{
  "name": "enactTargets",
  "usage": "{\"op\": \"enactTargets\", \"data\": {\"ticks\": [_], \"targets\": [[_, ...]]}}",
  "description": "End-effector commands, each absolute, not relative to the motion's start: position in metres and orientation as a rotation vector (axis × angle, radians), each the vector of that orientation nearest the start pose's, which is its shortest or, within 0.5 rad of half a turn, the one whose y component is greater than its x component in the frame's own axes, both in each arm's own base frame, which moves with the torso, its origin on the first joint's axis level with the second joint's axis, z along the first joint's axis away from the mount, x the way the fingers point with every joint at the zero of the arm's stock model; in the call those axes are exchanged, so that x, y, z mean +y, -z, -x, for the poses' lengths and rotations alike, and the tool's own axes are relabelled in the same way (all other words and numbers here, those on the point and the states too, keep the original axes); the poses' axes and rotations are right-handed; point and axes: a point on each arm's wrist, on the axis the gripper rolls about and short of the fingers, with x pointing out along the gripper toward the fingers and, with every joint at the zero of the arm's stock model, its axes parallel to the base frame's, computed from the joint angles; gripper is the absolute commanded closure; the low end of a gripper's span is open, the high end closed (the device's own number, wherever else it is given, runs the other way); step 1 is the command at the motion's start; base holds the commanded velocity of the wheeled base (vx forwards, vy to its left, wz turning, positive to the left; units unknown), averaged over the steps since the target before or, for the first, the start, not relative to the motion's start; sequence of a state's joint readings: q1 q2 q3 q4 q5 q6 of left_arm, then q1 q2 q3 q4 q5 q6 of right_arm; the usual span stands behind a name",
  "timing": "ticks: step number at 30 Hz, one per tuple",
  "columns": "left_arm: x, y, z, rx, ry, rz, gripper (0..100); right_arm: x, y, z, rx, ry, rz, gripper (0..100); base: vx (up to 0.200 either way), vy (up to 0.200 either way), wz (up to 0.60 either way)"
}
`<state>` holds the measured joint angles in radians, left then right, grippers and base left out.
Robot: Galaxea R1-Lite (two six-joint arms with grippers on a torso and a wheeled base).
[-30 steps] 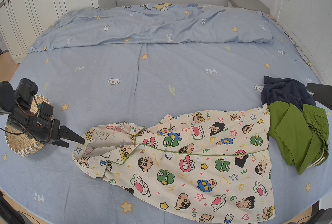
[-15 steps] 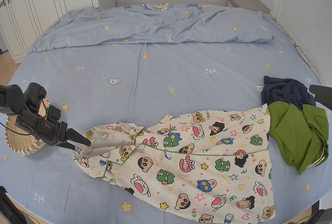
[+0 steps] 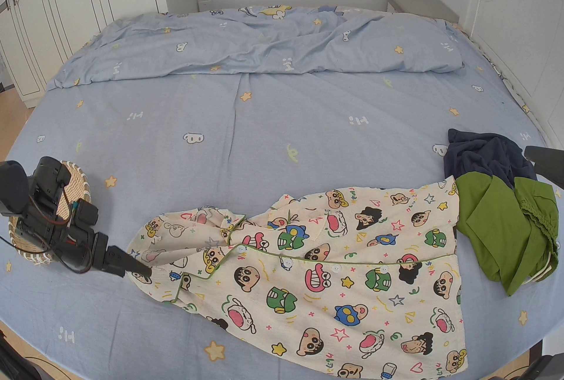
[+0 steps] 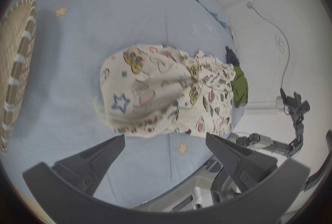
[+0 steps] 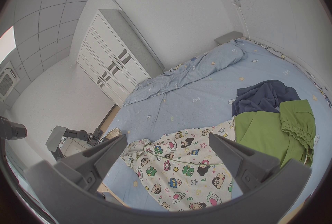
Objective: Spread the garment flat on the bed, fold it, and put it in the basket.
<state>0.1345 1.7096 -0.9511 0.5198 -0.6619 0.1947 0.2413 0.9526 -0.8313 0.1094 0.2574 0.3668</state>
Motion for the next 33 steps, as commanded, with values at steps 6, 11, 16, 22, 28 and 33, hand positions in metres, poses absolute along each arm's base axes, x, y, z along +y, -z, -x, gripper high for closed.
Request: {"op": "enactTargets", "data": {"ticks": [6,11,16,22,28,33], "targets": [[-0.025,-0.119,-0.184,1.253,0.737,0.268,0,0.031,-0.276,-0.102,0.313,-0.451,-0.359,0,0.000,0.000,0.00],[-0.029,-0.102,-0.196,1.280,0.694,0.344,0,0.031,-0.276,-0.102,0.315,-0.451,-0.359,0,0.000,0.000,0.00],[-0.025,-0.106,-0.221,1.126,0.606,0.424,0,0.032,-0.275,-0.102,0.321,-0.457,-0.358,0,0.000,0.000,0.00],[-0.048,-0.097,-0.180,1.221,0.668,0.406,0,0.035,-0.270,-0.106,0.341,-0.472,-0.343,0,0.000,0.000,0.00],[-0.057,-0.074,-0.183,1.280,0.673,0.355,0,0.035,-0.268,-0.105,0.340,-0.475,-0.335,0,0.000,0.000,0.00],[-0.061,-0.055,-0.199,1.299,0.641,0.394,0,0.035,-0.268,-0.105,0.339,-0.478,-0.335,0,0.000,0.000,0.00]]}}
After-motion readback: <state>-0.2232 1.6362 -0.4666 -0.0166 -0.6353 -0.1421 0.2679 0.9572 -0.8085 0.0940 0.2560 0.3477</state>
